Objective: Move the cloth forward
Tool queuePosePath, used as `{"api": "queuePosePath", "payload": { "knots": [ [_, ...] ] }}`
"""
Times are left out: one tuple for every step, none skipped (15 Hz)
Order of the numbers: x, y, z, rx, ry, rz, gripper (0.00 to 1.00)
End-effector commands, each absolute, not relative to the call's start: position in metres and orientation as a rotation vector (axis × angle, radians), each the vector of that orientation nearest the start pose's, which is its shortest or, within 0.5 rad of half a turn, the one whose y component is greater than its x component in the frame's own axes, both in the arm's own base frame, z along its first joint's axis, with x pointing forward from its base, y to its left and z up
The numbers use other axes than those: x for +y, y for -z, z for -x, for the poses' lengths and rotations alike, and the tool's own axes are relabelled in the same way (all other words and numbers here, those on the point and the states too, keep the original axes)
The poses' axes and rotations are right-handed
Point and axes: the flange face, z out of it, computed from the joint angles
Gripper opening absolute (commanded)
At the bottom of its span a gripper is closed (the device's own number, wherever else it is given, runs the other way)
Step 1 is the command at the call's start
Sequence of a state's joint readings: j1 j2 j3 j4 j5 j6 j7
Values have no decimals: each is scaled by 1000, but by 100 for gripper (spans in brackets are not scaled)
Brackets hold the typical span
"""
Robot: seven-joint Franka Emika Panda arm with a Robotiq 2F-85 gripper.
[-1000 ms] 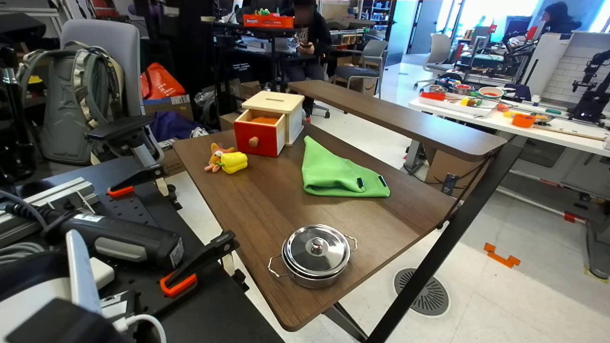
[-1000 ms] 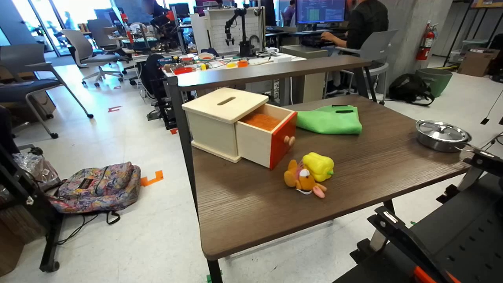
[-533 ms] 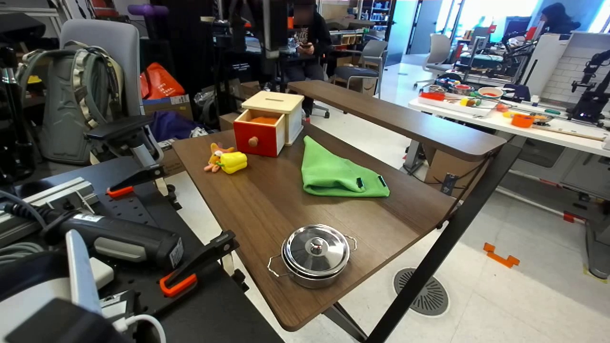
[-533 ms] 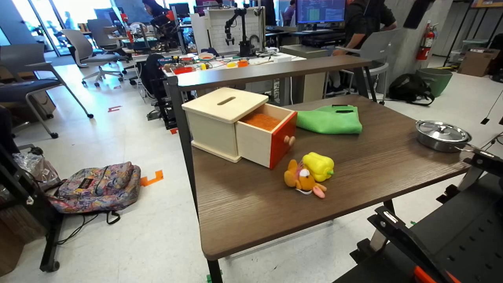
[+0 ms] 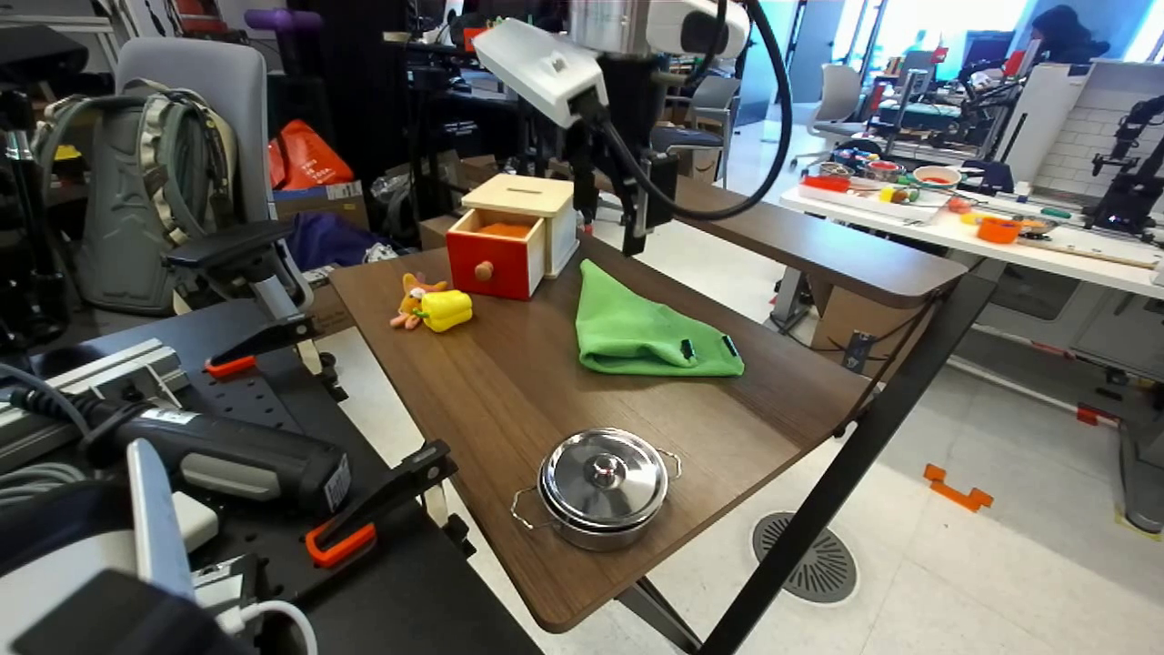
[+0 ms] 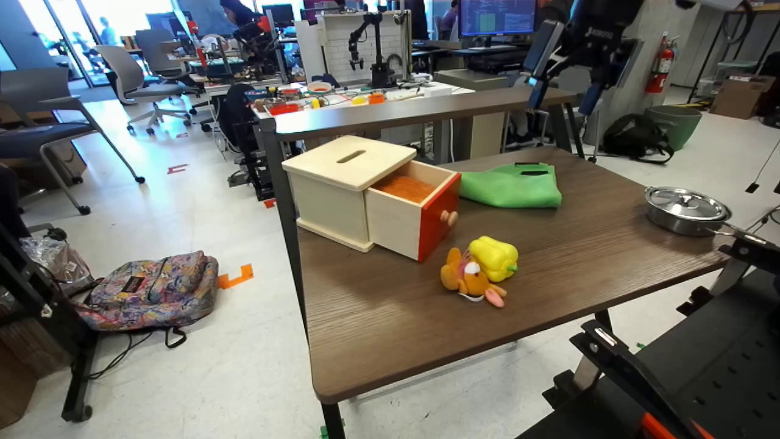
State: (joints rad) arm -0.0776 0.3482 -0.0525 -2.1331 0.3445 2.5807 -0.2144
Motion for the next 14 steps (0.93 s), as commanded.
{"api": "queuePosePath", "payload": {
  "knots": [
    [-87,-221,-616,318,233,2957,100],
    [-86,-213,-623,322,230,2957,100],
    [-85,-205,-630,325,230,2958,100],
    [-84,-195,-634,329,222,2961,100],
    [-83,-188,-639,332,216,2965,100],
    [-82,-178,-642,333,201,2968,100],
    [-81,-171,-644,333,190,2972,100],
    [-81,-164,-645,336,174,2972,100],
    [-80,-157,-646,334,166,2978,100],
    [-80,-151,-646,333,153,2985,100],
    [-80,-146,-646,328,144,2994,100],
    [-79,-140,-646,327,132,3001,100],
    [-79,-136,-646,323,124,3008,100],
    [-78,-131,-645,318,112,3016,100]
  ]
}}
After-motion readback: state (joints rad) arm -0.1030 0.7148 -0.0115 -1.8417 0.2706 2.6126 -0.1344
